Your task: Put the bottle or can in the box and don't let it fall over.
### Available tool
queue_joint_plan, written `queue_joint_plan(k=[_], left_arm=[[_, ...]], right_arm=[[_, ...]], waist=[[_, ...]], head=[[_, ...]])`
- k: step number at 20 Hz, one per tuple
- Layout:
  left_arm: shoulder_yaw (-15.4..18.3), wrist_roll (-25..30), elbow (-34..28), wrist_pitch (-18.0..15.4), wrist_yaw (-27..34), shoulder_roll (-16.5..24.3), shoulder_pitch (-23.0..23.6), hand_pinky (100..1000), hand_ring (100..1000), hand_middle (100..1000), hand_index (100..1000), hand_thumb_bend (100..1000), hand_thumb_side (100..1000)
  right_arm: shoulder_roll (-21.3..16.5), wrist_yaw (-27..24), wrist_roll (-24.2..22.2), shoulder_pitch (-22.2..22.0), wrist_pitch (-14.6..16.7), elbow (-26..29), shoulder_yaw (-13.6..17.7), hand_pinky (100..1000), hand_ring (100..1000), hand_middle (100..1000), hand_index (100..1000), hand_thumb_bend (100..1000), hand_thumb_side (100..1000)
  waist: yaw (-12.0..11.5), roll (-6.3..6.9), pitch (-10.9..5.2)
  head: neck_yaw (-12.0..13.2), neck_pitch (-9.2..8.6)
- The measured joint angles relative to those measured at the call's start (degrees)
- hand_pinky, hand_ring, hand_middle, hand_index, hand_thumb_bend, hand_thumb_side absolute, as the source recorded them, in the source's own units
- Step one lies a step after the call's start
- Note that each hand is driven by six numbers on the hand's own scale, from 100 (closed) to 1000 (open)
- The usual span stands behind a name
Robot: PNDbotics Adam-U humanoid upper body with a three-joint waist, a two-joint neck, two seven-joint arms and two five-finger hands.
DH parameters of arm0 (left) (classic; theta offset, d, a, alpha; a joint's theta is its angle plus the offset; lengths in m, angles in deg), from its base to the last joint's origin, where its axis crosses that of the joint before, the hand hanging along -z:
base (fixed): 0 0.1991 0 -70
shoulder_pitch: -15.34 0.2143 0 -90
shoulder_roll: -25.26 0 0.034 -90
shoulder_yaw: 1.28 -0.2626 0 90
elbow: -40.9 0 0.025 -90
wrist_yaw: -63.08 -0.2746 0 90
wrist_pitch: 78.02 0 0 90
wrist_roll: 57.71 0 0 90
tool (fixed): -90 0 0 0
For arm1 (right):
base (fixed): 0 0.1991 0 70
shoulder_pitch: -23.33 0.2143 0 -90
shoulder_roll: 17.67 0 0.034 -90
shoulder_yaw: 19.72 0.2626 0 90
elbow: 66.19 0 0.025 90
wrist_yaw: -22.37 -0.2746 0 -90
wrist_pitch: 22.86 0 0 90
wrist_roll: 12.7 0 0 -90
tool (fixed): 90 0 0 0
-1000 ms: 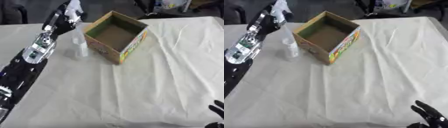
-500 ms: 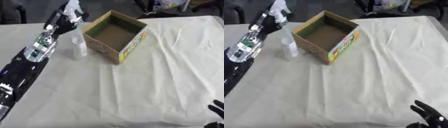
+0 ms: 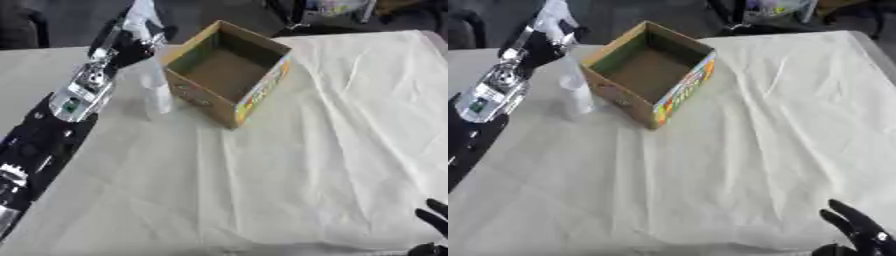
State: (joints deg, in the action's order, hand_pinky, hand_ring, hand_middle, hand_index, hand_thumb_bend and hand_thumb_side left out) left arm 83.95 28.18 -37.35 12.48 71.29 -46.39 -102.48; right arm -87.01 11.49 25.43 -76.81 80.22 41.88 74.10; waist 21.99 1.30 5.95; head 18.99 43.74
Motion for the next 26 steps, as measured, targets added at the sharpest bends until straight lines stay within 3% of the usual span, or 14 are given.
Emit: queue_joint_plan(k=[26], left_arm=[[-1.08, 2.14, 3.67, 0.06, -1.44, 1.07, -1.27, 922, 1000, 620, 844, 460, 420]], right_arm=[[0.0, 0.0, 0.1, -0.02, 0.14, 0.0, -0.38, 652, 1000, 1000, 1000, 100, 470]], waist=[[0.53, -0.05, 0.29]], head=[[-0.29, 0.01]])
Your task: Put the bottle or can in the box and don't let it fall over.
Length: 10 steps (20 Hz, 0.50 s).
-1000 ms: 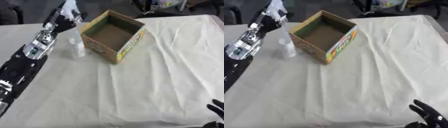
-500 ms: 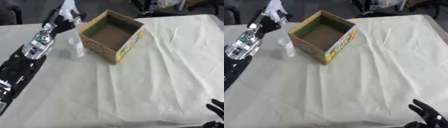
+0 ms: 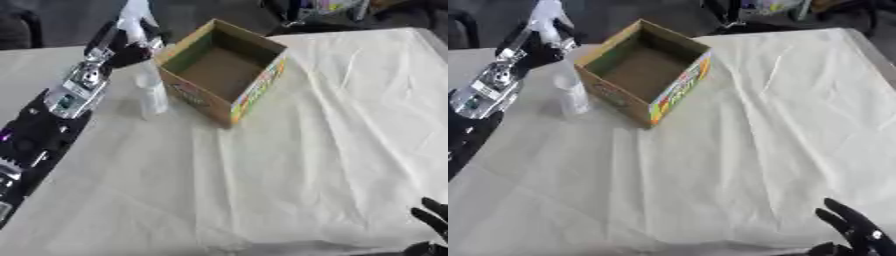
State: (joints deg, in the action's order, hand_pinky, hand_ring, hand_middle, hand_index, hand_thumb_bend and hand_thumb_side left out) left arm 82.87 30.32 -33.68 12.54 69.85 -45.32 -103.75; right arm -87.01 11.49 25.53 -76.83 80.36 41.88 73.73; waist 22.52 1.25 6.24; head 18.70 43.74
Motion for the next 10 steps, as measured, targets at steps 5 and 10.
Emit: queue_joint_plan(k=[5, 10], left_arm=[[-0.32, 0.29, 0.45, 0.28, -0.96, 0.01, -0.23, 917, 1000, 609, 837, 432, 412], [-0.67, 0.3, 0.76, 0.59, -1.87, 0.01, -0.59, 912, 1000, 593, 828, 399, 394]], right_arm=[[0.0, 0.0, 0.0, 0.0, 0.0, 0.0, -0.01, 652, 1000, 1000, 1000, 100, 470], [0.0, 0.0, 0.0, 0.0, 0.0, 0.0, -0.04, 652, 1000, 1000, 1000, 100, 470]], waist=[[0.02, -0.01, 0.0], [0.06, -0.04, 0.0]], head=[[-0.15, 0.0], [-0.17, 0.0]])
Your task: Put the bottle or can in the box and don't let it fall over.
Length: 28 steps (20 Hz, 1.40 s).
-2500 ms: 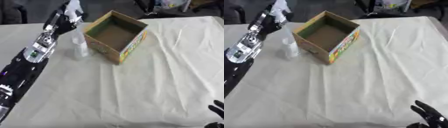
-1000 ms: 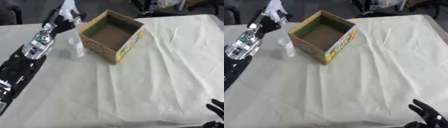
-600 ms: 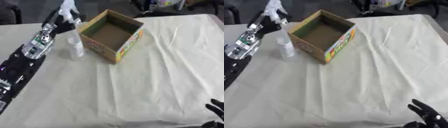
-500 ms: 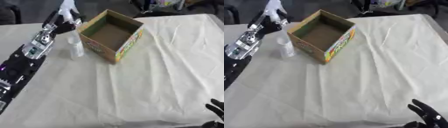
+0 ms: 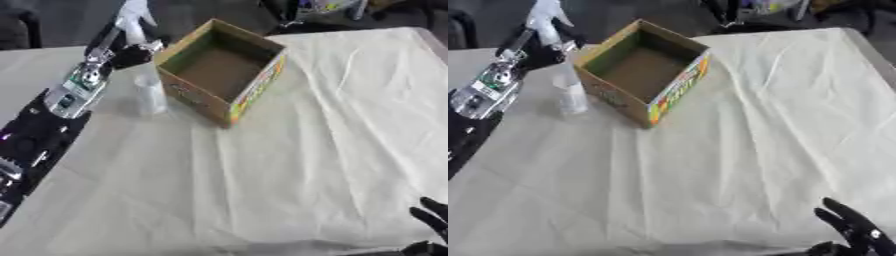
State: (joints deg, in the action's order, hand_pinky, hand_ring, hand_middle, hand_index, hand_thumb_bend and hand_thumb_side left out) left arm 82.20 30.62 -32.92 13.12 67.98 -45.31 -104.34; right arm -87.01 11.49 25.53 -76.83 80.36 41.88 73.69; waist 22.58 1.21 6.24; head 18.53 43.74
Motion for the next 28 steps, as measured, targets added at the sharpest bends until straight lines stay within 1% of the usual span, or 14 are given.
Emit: queue_joint_plan(k=[6, 13, 19, 22, 24, 27, 28], left_arm=[[-0.03, -0.52, -0.04, 0.39, -0.22, 0.0, -0.09, 912, 1000, 597, 830, 410, 399], [-0.03, -0.8, -0.47, 0.49, 0.34, 0.01, -0.16, 911, 1000, 584, 820, 389, 398], [-0.02, -0.88, -0.81, 0.57, 1.11, 0.06, -0.3, 903, 981, 519, 772, 291, 364], [-0.01, -1.07, -1.09, 0.76, 1.62, 0.29, -0.44, 894, 953, 476, 738, 245, 343], [-0.01, -1.18, -1.14, 0.83, 1.95, 0.51, -0.51, 891, 940, 460, 724, 222, 334], [-0.01, -1.32, -1.42, 0.94, 2.36, 0.52, -0.51, 891, 940, 460, 724, 222, 334], [0.0, -1.34, -1.47, 0.94, 2.42, 0.52, -0.51, 878, 902, 405, 683, 157, 312]], right_arm=[[0.0, 0.0, 0.0, 0.0, 0.0, 0.0, -0.13, 652, 1000, 1000, 1000, 100, 470], [0.0, 0.0, 0.0, 0.01, -0.01, -0.01, -0.14, 652, 1000, 1000, 1000, 100, 470], [0.0, 0.0, -0.01, 0.01, -0.01, -0.01, -0.14, 652, 1000, 1000, 1000, 100, 470], [0.0, 0.0, -0.01, 0.01, -0.01, -0.01, -0.14, 652, 1000, 1000, 1000, 100, 470], [0.0, 0.0, -0.01, 0.01, -0.01, -0.01, -0.14, 652, 1000, 1000, 1000, 100, 470], [0.0, 0.0, -0.01, 0.01, -0.01, -0.02, -0.14, 652, 1000, 1000, 1000, 100, 470], [0.0, 0.0, -0.01, 0.01, -0.01, -0.02, -0.14, 652, 1000, 1000, 1000, 100, 470]], waist=[[0.11, 0.0, 0.0], [0.2, 0.01, 0.0], [0.2, 0.02, 0.0], [0.2, 0.02, 0.0], [0.2, 0.03, 0.0], [0.21, 0.03, 0.0], [0.21, 0.03, 0.0]], head=[[0.0, 0.0], [-0.08, 0.0], [-0.5, 0.0], [-0.63, 0.0], [-0.82, 0.0], [-1.03, 0.0], [-1.04, 0.0]])
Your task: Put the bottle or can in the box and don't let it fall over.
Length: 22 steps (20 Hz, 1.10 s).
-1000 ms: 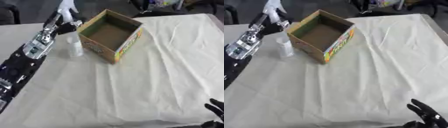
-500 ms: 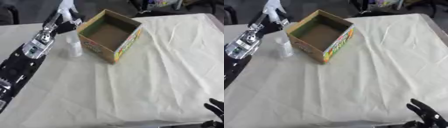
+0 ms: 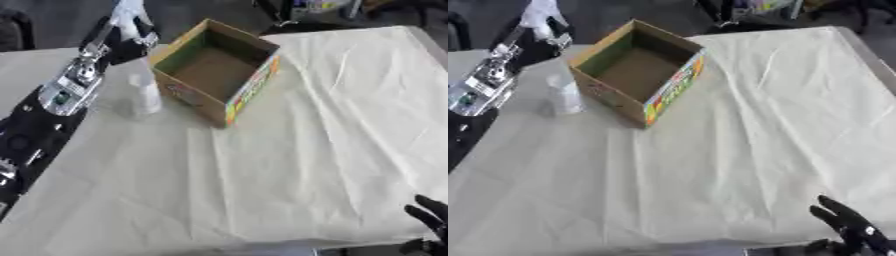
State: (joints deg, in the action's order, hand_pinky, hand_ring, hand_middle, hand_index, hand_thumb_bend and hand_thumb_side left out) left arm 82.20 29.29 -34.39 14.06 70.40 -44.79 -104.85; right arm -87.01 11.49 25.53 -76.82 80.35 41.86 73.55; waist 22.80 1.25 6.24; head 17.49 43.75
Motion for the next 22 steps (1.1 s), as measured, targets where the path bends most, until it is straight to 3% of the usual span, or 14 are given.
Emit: queue_joint_plan(k=[16, 22], left_arm=[[0.21, 0.02, -1.12, 0.06, 2.7, 0.55, 0.03, 844, 773, 201, 527, 111, 304], [0.81, -0.12, -1.92, 0.0, 4.36, 1.03, 0.56, 838, 749, 167, 500, 100, 297]], right_arm=[[0.0, 0.0, 0.01, -0.02, 0.01, 0.0, 0.0, 652, 1000, 1000, 1000, 100, 470], [0.0, 0.0, 0.02, -0.03, 0.08, 0.0, 0.0, 653, 1000, 1000, 1000, 100, 470]], waist=[[-0.26, -0.02, 0.0], [-0.38, -0.02, 0.0]], head=[[-0.71, 0.0], [-1.02, 0.0]])
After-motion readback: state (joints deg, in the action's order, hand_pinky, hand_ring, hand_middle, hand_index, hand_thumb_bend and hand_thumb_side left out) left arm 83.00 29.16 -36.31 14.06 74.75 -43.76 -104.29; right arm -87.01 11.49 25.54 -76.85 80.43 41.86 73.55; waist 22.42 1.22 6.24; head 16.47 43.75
